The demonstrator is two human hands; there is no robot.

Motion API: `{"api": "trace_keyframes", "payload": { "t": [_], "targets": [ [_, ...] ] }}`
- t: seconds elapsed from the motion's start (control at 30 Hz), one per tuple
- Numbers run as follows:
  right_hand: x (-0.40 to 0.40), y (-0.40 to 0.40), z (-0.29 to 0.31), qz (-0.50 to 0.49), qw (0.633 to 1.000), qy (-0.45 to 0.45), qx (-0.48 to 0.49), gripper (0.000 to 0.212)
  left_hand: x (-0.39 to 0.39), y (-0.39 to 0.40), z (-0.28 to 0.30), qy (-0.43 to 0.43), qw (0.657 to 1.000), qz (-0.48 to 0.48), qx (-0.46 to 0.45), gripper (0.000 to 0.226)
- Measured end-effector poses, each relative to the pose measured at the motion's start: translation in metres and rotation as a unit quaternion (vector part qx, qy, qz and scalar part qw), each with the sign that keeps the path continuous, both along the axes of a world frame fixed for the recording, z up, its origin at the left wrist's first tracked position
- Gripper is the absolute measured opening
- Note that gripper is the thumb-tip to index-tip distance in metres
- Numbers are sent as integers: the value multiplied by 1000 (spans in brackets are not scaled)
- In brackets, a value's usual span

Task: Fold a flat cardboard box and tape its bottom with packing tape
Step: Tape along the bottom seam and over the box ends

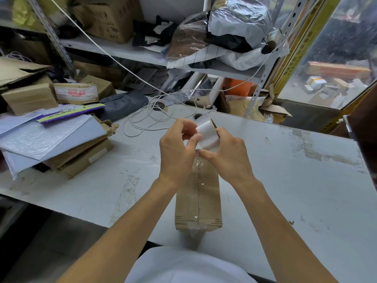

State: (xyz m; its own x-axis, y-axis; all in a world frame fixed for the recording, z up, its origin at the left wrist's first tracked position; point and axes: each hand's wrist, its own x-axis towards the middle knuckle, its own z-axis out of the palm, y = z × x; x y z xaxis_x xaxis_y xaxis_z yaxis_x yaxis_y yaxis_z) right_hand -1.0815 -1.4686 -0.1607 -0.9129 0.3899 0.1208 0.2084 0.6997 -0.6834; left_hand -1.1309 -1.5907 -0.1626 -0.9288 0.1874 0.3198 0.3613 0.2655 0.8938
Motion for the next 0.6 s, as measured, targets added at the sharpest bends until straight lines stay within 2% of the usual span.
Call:
{"api": "trace_keyframes", "payload": {
  "t": [0.2, 0.33, 0.47, 0.5, 0.57, 0.6],
  "targets": [
    [0, 2, 1, -10, 1000, 15, -19, 45, 5, 5, 0, 23, 999, 25, 12, 15],
    [-2, 3, 2, -11, 1000, 27, -6, 59, 3, 6, 4, -2, 999, 27, 26, 17],
    [-1, 5, 6, 9, 999, 30, -9, 61, -3, 2, 7, -37, 999, -1, 28, 16],
    [0, 7, 9, 23, 999, 26, -21, 55, -7, 0, 7, -34, 999, -29, 13, 23],
    [2, 13, 16, 69, 996, 13, -57, 35, -18, -5, 10, -39, 992, -110, -45, 52],
    [3, 16, 20, 98, 993, 11, -69, 34, -24, -7, 13, -60, 984, -151, -66, 67]
  ]
}}
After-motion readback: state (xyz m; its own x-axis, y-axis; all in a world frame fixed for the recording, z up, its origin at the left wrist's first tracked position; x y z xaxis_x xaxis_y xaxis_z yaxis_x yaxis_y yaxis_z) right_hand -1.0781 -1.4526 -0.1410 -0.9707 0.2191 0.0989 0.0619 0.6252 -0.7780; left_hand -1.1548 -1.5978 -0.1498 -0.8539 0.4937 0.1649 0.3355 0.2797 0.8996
